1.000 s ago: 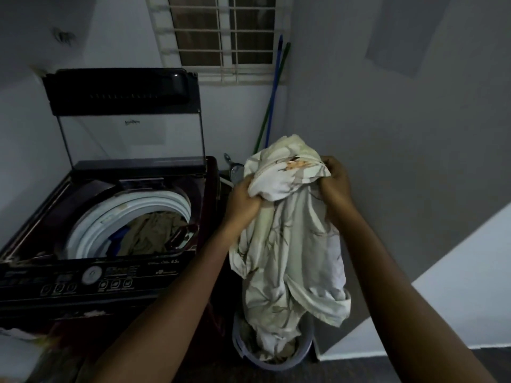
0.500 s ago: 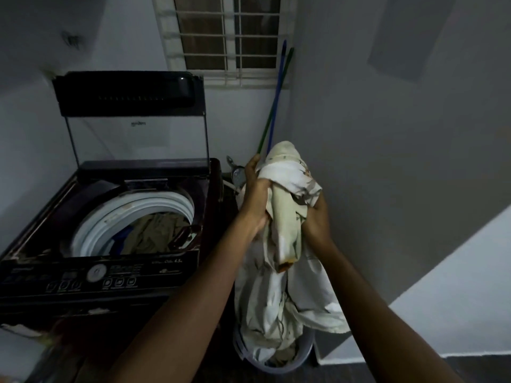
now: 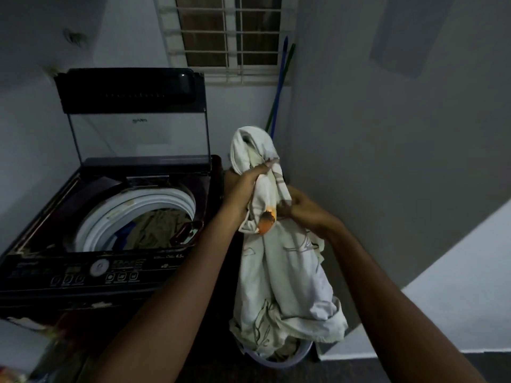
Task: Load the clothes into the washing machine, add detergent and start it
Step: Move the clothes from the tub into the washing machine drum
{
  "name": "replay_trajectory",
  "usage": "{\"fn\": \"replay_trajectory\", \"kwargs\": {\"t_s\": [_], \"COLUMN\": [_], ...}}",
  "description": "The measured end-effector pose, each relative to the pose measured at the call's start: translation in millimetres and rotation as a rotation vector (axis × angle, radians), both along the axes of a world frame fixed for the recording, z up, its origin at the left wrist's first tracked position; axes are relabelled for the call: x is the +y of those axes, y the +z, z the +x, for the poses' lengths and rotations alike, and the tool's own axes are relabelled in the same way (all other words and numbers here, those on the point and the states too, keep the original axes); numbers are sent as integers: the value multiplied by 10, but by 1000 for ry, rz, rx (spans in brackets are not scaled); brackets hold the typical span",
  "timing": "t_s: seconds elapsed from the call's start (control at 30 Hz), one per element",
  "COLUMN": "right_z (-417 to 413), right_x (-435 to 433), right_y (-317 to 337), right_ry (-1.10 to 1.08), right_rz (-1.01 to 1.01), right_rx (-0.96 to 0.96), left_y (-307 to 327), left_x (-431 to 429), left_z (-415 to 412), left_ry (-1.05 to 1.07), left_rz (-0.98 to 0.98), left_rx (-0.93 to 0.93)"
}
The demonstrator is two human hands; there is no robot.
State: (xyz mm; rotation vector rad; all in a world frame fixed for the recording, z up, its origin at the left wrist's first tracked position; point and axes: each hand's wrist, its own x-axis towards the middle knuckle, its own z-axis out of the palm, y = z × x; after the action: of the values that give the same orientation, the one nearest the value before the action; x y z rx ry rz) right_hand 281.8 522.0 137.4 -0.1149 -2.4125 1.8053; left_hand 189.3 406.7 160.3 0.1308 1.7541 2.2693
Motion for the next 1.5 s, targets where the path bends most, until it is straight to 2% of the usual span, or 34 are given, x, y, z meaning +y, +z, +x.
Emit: {"fn": "replay_trajectory", "kwargs": {"t_s": [0.07, 0.17, 0.27, 0.33, 0.4, 0.43, 0.5, 0.53, 0.6, 0.63, 0.7, 0.77, 0.83, 0.93, 1.07, 1.13, 1.23, 1.33, 1.43, 1.5], "right_z": [143, 427, 553, 477, 356, 327, 337, 367, 445, 462, 408, 273, 126, 45, 163, 204, 237, 233, 162, 98], "right_x": [131, 276, 151, -86, -208, -188, -30, 64, 221, 262, 275, 254, 220, 169, 123, 60, -95, -136, -113, -115], "right_y": [-124, -499, -860, -948, -983, -988, -987, -947, -800, -672, -413, -218, -82, 130, 486, 577, 652, 688, 610, 513], "right_ry": [46, -26, -170, -300, -429, -486, -552, -564, -564, -568, -617, -684, -734, -621, -204, -98, -59, -89, -100, -49], "right_rz": [14, 65, 270, 169, 72, 138, 253, 235, 207, 207, 192, 207, 227, 210, 138, 23, -284, -381, -471, -538], "right_rx": [-40, -130, -224, -124, -30, -36, -39, -7, 64, 99, 159, 188, 164, 136, -11, -44, -65, -74, -100, -104], "left_y": [52, 136, 287, 269, 159, 152, 210, 221, 139, 73, -171, -392, -514, -551, -469, -412, -391, -404, -310, -198], "left_x": [-3, 10, 23, 26, 12, -46, -158, -213, -313, -350, -327, -245, -172, -220, -470, -523, -517, -499, -328, -231], "left_z": [32, 9, 61, 262, 316, 299, 177, 70, -73, -54, 22, 153, 285, 294, 160, 148, 184, 227, 291, 407], "left_ry": [4, 35, -130, -306, -329, -312, -233, -106, 169, 217, 196, 45, -180, -363, -644, -697, -667, -613, -444, -283], "left_rz": [4, 86, 222, 294, 240, 204, 255, 223, 38, -70, -344, -561, -640, -495, -190, -72, 29, 187, 85, 89], "left_rx": [2, -61, -178, -277, -381, -389, -309, -246, -96, 13, 284, 496, 525, 417, 237, 98, -13, -146, -112, -114]}}
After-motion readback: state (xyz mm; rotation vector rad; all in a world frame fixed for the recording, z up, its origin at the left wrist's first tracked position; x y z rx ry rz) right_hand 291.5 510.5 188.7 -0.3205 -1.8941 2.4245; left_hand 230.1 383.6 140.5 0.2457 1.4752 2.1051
